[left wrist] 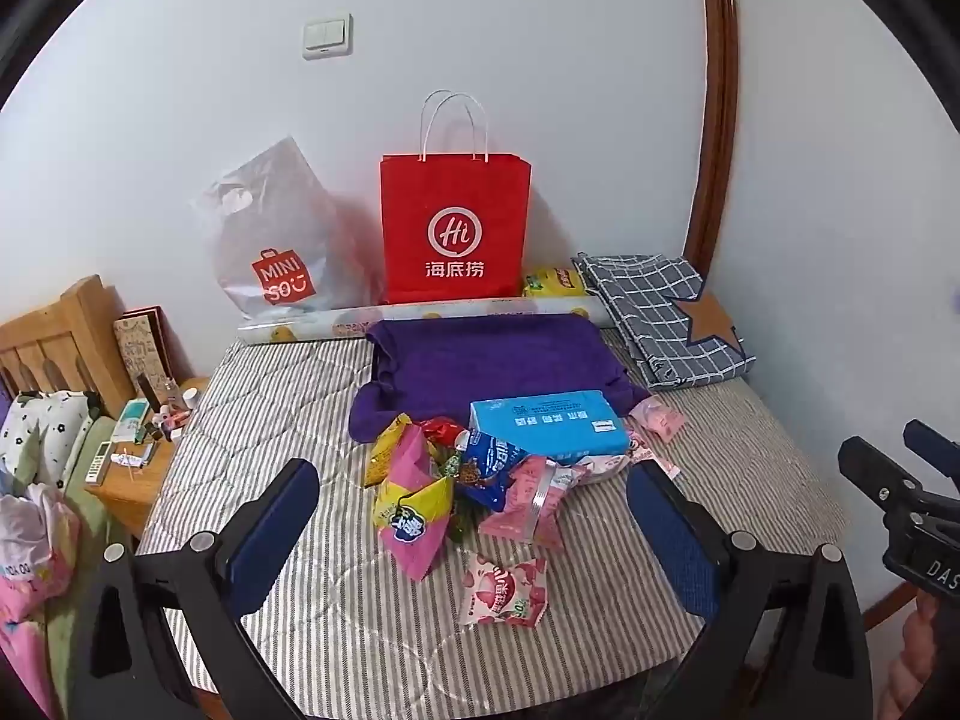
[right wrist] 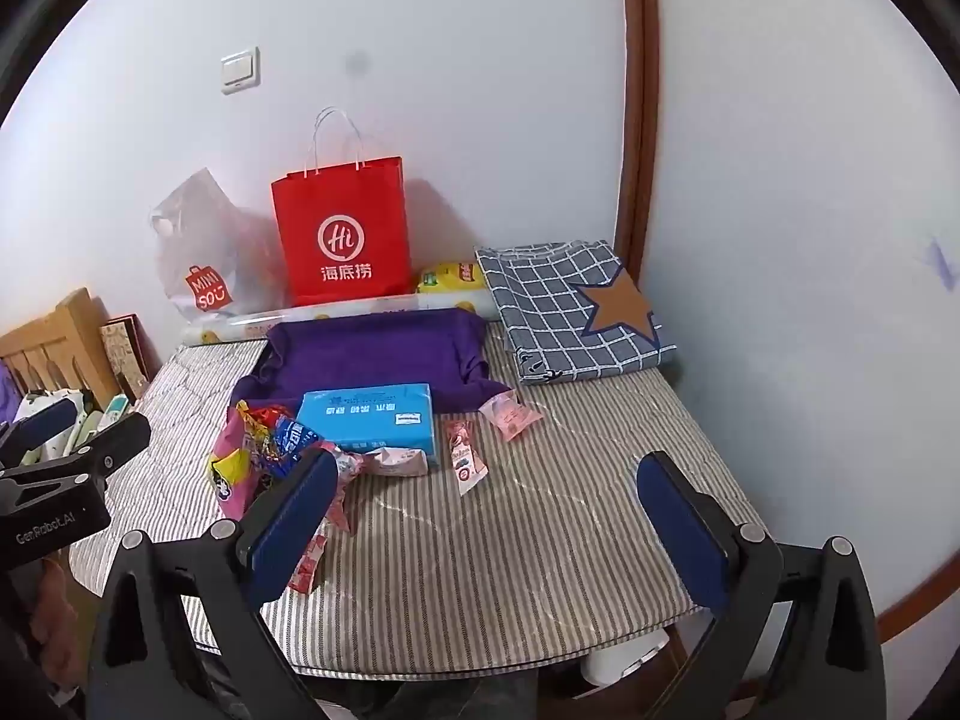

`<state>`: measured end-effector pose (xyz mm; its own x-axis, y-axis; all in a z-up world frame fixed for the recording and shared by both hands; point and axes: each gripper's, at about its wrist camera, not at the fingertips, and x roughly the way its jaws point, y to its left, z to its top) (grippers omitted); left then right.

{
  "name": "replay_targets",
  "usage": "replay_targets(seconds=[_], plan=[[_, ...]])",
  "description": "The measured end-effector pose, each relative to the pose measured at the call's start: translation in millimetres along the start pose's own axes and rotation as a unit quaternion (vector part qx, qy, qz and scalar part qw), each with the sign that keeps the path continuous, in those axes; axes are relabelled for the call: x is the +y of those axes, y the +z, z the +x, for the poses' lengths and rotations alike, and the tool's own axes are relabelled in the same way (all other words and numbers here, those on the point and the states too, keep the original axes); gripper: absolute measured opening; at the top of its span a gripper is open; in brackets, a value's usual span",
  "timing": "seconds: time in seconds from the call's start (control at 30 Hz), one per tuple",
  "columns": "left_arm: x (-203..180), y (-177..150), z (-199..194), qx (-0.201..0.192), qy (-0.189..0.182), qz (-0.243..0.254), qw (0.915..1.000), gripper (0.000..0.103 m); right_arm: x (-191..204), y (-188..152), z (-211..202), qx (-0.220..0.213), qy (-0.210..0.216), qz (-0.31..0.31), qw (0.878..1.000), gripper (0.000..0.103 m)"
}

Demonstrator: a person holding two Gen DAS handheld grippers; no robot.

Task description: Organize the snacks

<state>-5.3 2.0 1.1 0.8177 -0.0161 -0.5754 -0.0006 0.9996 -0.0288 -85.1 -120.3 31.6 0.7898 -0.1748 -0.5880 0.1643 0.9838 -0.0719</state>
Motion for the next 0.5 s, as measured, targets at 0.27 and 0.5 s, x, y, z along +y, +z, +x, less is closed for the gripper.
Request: replay_targets(seconds=[0.27, 0.5], plan=[[-0.2, -3.3, 0.5, -0.001, 0.0, -0.001, 1.0, 0.103, 3.0, -5.8, -6.6, -0.012, -0.005, 0.007, 1.0, 0.099], [-0.5, -4.4, 0.4, -0.001, 0.002, 0.0, 1.0, 0.103, 4.1, -7.4, -7.5, -0.013, -0.007, 0.008, 1.0, 0.099]])
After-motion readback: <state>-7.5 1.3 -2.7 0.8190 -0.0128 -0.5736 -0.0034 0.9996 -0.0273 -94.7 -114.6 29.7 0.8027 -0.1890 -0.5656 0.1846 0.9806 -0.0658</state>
